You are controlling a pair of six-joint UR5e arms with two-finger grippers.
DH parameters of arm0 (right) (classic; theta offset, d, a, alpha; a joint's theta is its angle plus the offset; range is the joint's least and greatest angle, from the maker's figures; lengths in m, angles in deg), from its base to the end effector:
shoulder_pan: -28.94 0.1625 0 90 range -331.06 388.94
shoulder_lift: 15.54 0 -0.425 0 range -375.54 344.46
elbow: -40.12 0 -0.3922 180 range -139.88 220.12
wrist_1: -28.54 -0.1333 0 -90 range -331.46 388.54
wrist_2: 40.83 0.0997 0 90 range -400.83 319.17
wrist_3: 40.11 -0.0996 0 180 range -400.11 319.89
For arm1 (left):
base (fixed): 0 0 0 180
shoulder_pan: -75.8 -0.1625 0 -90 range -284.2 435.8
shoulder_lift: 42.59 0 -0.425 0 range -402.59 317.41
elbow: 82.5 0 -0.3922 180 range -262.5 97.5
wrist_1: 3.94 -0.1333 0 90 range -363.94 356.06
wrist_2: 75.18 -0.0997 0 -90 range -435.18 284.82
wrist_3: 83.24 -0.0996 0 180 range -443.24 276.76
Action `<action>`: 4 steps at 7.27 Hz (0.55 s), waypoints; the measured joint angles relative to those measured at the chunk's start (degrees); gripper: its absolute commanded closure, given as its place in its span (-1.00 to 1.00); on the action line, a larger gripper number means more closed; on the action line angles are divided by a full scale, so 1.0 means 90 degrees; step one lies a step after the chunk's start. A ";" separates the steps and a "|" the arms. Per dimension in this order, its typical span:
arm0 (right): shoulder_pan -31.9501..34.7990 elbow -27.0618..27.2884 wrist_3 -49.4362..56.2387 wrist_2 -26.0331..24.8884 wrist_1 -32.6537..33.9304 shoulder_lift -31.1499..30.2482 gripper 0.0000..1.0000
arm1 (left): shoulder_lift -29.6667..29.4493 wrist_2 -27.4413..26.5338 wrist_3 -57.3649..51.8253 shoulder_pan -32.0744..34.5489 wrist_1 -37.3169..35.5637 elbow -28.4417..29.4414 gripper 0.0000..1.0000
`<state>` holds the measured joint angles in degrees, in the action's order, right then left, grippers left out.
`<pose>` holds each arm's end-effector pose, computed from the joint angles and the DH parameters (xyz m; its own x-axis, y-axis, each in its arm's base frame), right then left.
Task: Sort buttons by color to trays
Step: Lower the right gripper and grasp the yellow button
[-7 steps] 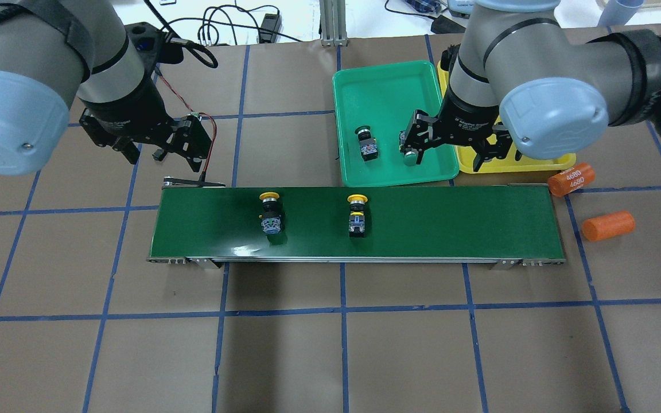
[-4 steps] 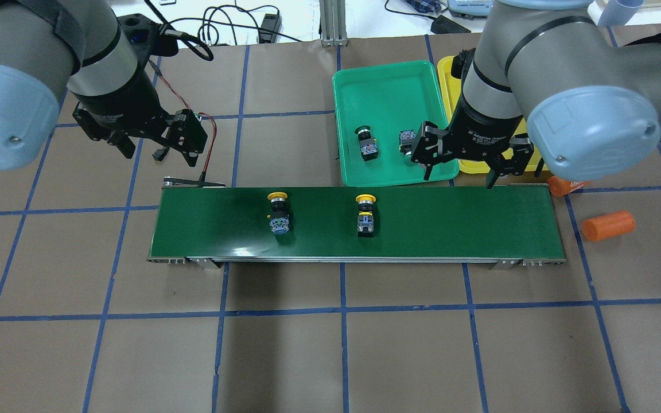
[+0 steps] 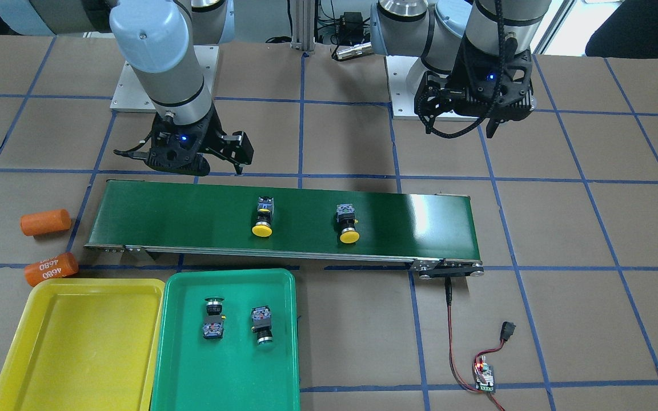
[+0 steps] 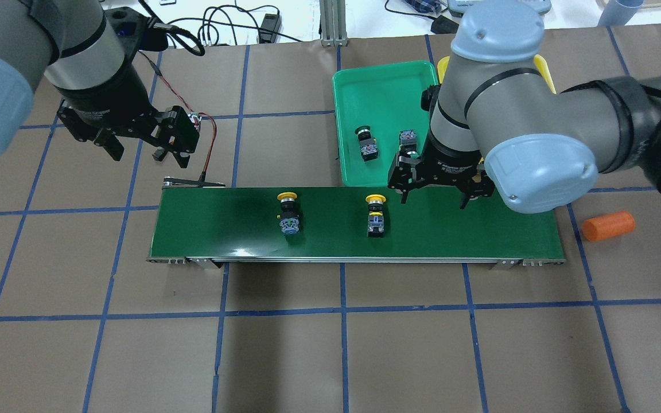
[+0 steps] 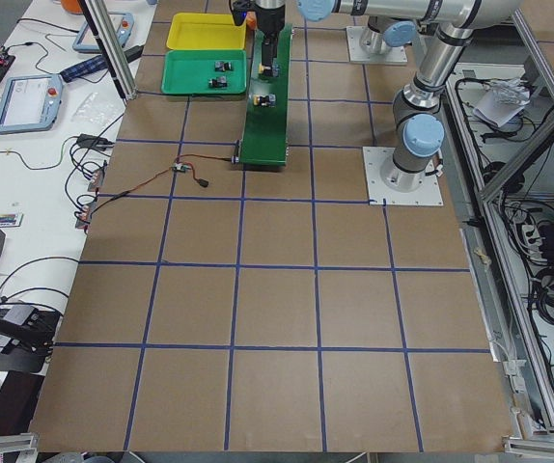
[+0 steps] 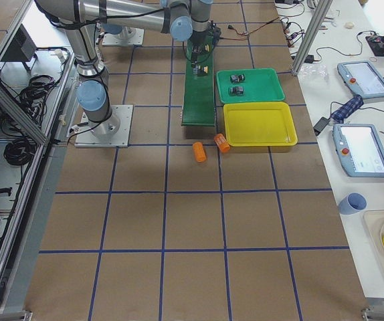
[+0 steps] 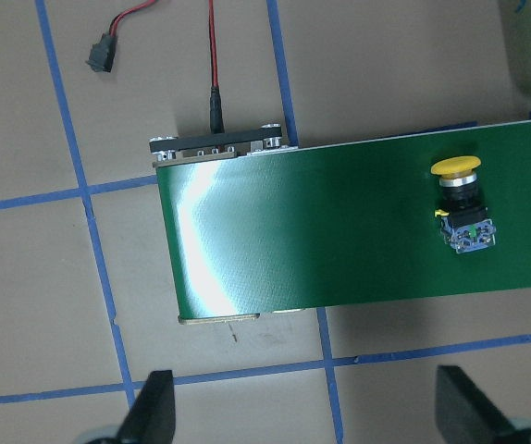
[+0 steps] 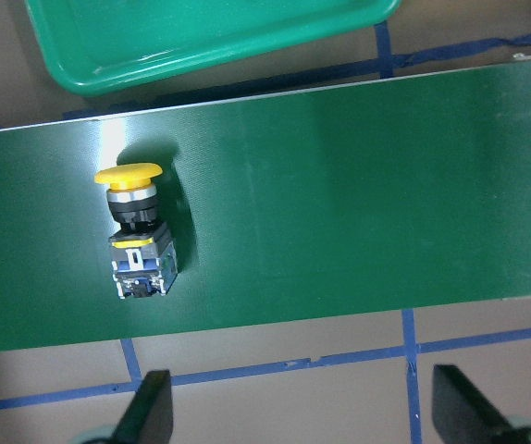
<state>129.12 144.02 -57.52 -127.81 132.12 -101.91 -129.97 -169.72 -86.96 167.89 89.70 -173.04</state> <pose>0.2236 -0.4612 0.3624 -0.9912 0.1288 -0.0295 0.1260 0.9887 0.0815 -0.1425 -0.4646 0.4993 -0.9917 0.1032 -0.0772 0.1010 0.9944 0.0323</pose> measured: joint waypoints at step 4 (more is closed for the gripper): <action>0.0316 0.0008 -0.0118 -0.0040 0.0777 0.0821 -1.00 | 0.0031 0.0590 0.0446 -0.0040 0.0100 0.0217 -1.00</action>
<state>131.96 144.10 -58.58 -128.18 139.11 -94.51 -129.69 -164.41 -82.95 167.52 90.61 -171.08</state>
